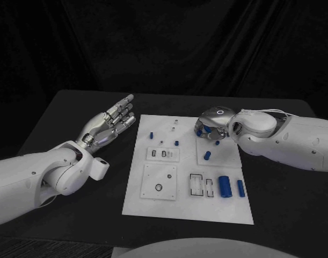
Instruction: Assemble the parts on the task board
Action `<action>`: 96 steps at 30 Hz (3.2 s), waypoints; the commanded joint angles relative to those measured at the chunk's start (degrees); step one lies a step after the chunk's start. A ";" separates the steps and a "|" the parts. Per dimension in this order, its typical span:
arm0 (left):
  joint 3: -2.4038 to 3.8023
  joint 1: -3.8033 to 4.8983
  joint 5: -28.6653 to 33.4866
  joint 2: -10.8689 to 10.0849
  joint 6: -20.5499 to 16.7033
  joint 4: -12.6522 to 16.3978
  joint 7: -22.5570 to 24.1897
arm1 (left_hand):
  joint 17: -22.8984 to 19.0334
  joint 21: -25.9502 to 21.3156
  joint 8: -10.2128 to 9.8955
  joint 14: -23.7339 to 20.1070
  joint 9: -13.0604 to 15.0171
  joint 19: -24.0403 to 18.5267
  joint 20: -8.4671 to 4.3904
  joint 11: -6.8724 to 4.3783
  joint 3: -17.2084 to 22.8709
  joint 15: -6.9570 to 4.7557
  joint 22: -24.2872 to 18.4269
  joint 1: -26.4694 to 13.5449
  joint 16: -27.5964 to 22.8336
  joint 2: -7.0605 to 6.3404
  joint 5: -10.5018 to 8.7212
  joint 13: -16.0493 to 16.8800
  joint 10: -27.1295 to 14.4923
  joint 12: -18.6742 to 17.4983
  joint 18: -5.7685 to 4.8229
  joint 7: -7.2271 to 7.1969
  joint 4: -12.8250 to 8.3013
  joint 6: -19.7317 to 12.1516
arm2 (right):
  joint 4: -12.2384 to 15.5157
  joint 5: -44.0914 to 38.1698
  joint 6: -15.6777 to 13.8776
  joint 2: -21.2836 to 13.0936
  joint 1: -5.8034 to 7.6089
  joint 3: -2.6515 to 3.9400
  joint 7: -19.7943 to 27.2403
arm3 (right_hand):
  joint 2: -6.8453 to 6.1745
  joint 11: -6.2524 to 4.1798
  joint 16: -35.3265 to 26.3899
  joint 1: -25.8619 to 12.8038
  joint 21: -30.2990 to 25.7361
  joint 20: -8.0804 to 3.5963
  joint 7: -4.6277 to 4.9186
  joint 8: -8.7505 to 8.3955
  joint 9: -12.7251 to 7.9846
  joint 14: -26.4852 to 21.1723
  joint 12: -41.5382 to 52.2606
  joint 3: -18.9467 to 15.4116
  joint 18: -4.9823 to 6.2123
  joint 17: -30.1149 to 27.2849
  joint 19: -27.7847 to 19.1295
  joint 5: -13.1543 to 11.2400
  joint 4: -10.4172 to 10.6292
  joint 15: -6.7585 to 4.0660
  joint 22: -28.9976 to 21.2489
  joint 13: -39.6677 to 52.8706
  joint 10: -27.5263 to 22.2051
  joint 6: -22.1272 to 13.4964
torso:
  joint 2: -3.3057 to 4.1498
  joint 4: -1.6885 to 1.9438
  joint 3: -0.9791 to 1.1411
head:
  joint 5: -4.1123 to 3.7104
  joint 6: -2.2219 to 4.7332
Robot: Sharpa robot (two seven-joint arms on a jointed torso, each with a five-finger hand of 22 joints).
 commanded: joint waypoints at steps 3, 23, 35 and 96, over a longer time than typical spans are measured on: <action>0.04 0.03 -0.09 0.15 0.88 -0.01 5.01 | -0.09 -0.07 0.39 -0.02 0.17 -0.02 0.46 0.26 0.67 0.36 0.01 0.85 -0.21 0.00 0.38 -0.07 0.02 -0.37 0.53 1.10 -0.23 0.90 | -0.06 -0.48 -3.11 -0.19 -0.22 0.03 2.02 | 0.57 -0.20 -1.40 1.55 1.33 -0.27 0.33 0.89 0.79 -0.01 0.50 2.11 -1.12 -1.49 0.14 -1.50 -0.46 -0.39 1.71 0.10 4.14 2.79 | -0.06 0.16 -0.02 | -0.06 0.04; 0.04 0.01 -0.09 0.69 1.41 -0.33 4.40 | -0.09 0.04 0.55 -0.02 0.28 0.11 0.86 0.59 1.31 0.75 0.09 1.21 -0.21 0.02 0.49 -0.07 0.02 -0.37 0.54 1.90 -0.64 1.76 | -1.82 -0.48 -6.73 4.64 3.08 0.75 1.40 | -0.52 -0.67 -0.86 0.66 4.31 -0.39 -0.08 1.29 1.94 1.80 -1.34 2.07 -1.75 -0.49 1.96 -6.32 0.47 -0.65 6.33 -0.05 7.78 6.03 | -0.16 0.23 -0.14 | 0.77 0.27; 0.04 0.02 -0.09 1.41 1.77 -0.70 4.22 | -0.09 0.03 0.54 -0.02 0.27 0.11 1.00 0.75 1.50 0.92 0.08 1.30 -0.21 0.04 0.53 -0.07 0.02 -0.37 0.53 1.89 -0.76 1.76 | -9.34 -0.48 -5.45 10.81 3.09 1.01 0.75 | -0.93 -0.73 -0.96 -0.04 4.41 -0.52 -0.28 0.80 2.04 1.87 -2.24 1.64 -1.82 -0.51 2.09 -7.03 1.10 -0.77 6.79 -0.11 7.37 5.73 | -0.08 0.41 -0.21 | 0.61 0.40; 0.04 0.01 -0.09 2.32 3.44 -1.68 3.12 | -0.09 0.20 1.05 -0.02 0.61 0.33 2.15 1.89 3.04 1.82 0.20 1.44 -0.21 0.36 0.49 -0.07 0.02 -0.37 0.53 3.96 -1.38 4.19 | -15.28 -0.49 -3.77 14.52 0.55 1.24 -1.62 | -3.07 1.92 -8.11 -1.24 -3.02 1.54 -5.18 -2.44 -3.89 -4.40 -2.51 -1.74 -0.85 -7.32 -3.24 -7.08 1.47 1.43 4.14 0.04 -15.97 -27.65 | 0.15 1.06 -0.34 | 0.10 0.58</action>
